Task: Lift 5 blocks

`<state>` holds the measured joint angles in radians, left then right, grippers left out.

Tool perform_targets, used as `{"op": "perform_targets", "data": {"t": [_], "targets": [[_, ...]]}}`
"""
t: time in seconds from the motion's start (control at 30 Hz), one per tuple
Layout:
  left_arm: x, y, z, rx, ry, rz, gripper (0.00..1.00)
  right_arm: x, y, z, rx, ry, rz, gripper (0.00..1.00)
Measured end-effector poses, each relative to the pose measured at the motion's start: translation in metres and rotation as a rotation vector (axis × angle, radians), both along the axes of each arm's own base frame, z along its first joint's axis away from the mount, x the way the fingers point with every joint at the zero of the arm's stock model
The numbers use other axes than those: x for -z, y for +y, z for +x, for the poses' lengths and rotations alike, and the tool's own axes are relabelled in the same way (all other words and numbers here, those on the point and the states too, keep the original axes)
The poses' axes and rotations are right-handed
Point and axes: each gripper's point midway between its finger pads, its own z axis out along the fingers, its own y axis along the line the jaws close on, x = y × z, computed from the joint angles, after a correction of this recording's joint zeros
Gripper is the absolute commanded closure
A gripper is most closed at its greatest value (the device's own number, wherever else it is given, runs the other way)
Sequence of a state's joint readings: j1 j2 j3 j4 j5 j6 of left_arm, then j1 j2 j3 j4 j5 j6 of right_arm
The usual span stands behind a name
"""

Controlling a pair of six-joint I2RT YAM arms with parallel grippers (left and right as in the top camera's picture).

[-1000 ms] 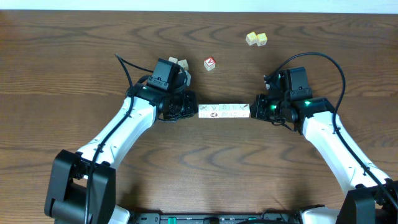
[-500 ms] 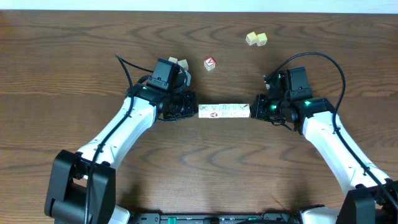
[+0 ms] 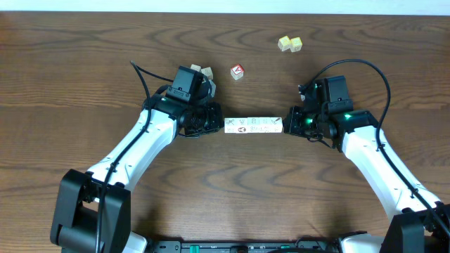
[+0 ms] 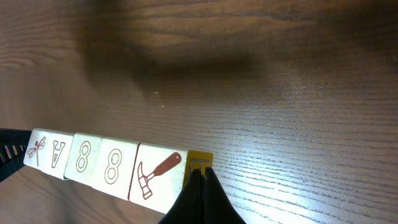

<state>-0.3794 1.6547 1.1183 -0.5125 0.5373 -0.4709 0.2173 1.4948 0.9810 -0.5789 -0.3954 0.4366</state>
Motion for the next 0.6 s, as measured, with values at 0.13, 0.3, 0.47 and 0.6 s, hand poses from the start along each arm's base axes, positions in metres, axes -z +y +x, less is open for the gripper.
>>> {"op": "perform_targets", "data": {"t": [0.13,0.3,0.47,0.6], "targets": [[-0.0008,-0.0007,0.0014,-0.002,-0.006,-0.004,0.93,0.0001,-0.0003,0.0001,0.001,0.000,-0.002,0.99],[-0.0031,-0.0024,0.0060,-0.003,-0.027,-0.012,0.93,0.0006,-0.0014,0.0005,0.004,-0.001,-0.008,0.99],[-0.0041,-0.0035,0.0077,-0.003,-0.037,-0.015,0.93,0.0010,-0.0022,0.0006,0.007,-0.001,-0.012,0.99],[-0.0041,-0.0036,0.0076,-0.002,-0.037,-0.016,0.93,0.0010,-0.0023,0.0006,0.009,0.000,-0.012,0.99]]}}
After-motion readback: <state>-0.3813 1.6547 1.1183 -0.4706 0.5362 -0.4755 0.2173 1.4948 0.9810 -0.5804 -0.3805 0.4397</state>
